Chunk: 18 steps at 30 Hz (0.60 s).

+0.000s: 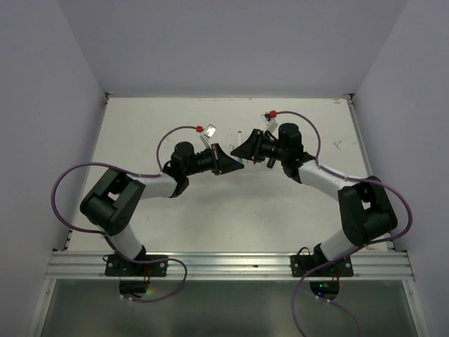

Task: Open the pen caps

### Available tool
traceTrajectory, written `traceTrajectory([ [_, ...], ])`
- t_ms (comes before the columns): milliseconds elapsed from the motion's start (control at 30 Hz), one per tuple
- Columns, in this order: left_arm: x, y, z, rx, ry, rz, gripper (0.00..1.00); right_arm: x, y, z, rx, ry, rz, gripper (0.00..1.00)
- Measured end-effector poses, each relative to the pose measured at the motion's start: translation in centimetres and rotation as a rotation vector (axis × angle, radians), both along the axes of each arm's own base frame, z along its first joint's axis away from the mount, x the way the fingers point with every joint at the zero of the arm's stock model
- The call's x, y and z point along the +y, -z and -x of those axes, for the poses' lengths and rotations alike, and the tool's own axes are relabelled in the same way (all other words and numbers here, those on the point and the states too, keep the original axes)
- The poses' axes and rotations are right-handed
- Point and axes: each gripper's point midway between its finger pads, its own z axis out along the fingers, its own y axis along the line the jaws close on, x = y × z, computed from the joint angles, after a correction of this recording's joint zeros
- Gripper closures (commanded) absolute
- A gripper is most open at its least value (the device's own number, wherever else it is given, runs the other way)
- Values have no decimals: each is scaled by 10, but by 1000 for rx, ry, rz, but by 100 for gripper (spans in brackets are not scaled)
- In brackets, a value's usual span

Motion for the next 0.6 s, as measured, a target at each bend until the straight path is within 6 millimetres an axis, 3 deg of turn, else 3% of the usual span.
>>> traceTrajectory([
  [33,0,-1,0,-5,5,-2,100,1,3,2,8,-12,2,62],
  [133,-1,2,1,-2,9,-12,100,2,5,4,8,-28,6,82],
  [167,0,3,1,2,10,-17,100,3,5,5,5,-34,6,95],
  [200,0,4,2,5,15,-18,100,3,5,5,-2,-37,11,100],
  [600,5,1,14,-8,38,-13,100,7,2,13,-2,-89,-1,100],
])
